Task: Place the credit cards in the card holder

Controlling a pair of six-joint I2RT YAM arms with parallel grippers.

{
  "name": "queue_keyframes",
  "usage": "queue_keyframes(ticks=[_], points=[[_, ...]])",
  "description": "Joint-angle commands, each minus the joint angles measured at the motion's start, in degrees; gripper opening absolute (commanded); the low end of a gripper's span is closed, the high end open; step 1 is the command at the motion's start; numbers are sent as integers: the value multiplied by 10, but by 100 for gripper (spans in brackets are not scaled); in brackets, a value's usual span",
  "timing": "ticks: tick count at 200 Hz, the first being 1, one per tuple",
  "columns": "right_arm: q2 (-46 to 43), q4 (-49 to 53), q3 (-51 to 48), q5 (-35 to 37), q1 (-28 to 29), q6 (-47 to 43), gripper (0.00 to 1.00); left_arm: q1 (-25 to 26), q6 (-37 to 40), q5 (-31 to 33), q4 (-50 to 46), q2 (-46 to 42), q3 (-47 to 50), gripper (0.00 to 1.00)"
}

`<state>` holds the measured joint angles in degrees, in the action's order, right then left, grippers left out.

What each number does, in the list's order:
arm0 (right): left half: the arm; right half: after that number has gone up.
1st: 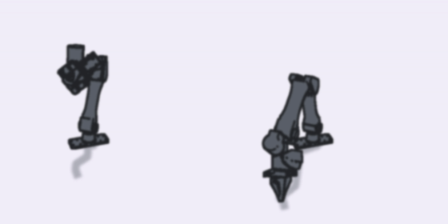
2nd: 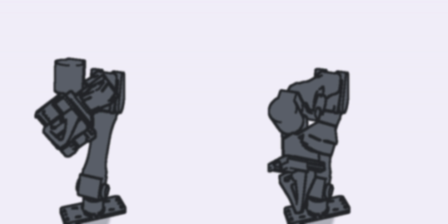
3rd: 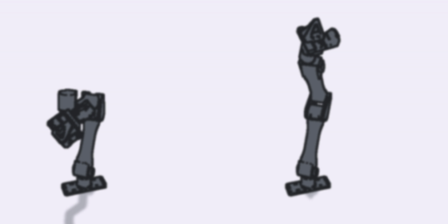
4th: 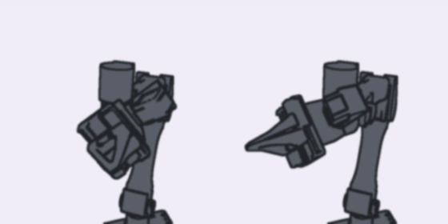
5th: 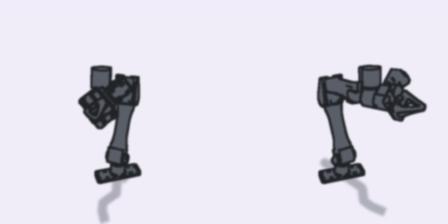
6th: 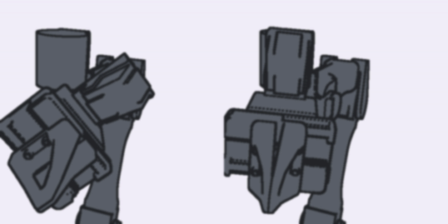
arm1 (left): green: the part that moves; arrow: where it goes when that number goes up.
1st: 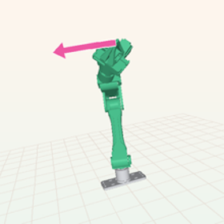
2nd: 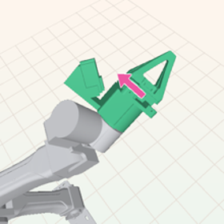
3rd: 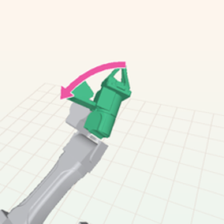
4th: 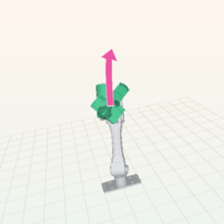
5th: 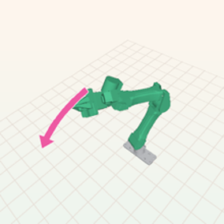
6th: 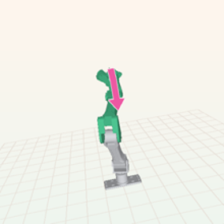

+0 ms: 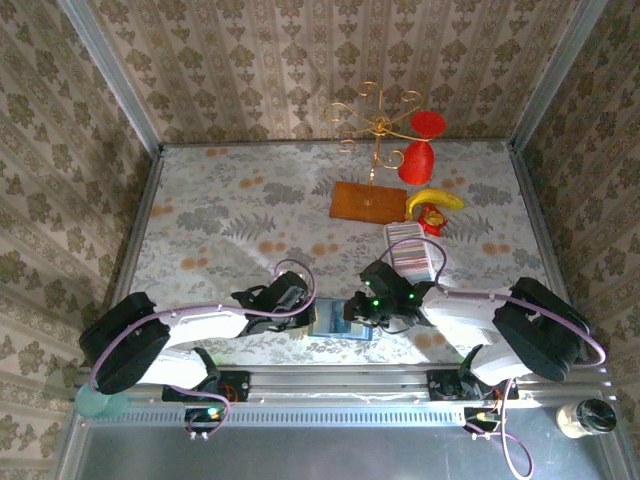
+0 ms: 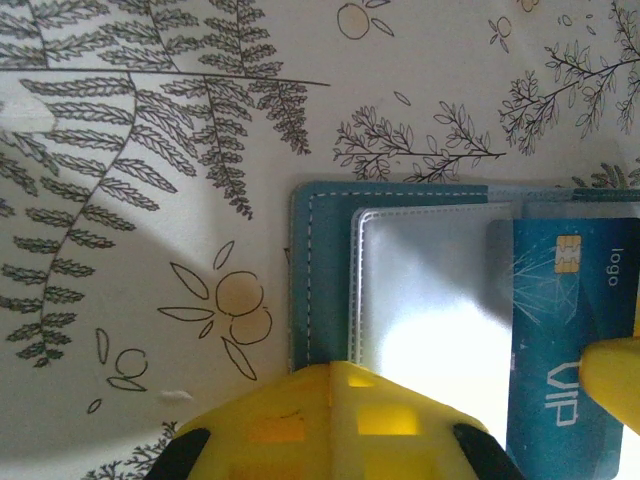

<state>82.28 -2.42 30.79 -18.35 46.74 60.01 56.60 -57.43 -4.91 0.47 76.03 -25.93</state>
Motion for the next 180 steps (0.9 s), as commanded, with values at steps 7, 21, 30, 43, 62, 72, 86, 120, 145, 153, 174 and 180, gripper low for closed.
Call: queue_keyframes(ticks=[7, 21, 30, 43, 62, 72, 86, 120, 145, 153, 174, 180], points=[[19, 18, 25, 14, 9, -10, 18, 8, -11, -1, -33, 7, 7, 0], [26, 21, 33, 14, 12, -11, 18, 8, -11, 1, -33, 5, 9, 0], [30, 26, 39, 15, 15, -13, 18, 8, -11, 1, -33, 4, 10, 0], [31, 45, 48, 22, 17, -19, 20, 9, -12, 1, -32, 3, 11, 0], [19, 81, 52, 43, 19, -27, 24, 9, -11, 1, -32, 2, 11, 0], [12, 98, 52, 54, 19, -30, 26, 9, -11, 1, -33, 2, 12, 0], [5, 119, 56, 66, 19, -34, 27, 9, -11, 1, -31, 2, 12, 0], [23, 118, 64, 63, 25, -36, 25, 9, -10, 1, -29, 5, 11, 0], [49, 104, 80, 55, 34, -34, 22, 9, -10, 1, -30, 7, 11, 0], [57, 103, 87, 55, 37, -36, 21, 9, -10, -1, -30, 6, 11, 0], [74, 103, 104, 53, 43, -37, 18, 9, -12, 0, -29, 5, 12, 0], [77, 103, 109, 53, 44, -37, 18, 9, -12, 0, -29, 4, 13, 0]])
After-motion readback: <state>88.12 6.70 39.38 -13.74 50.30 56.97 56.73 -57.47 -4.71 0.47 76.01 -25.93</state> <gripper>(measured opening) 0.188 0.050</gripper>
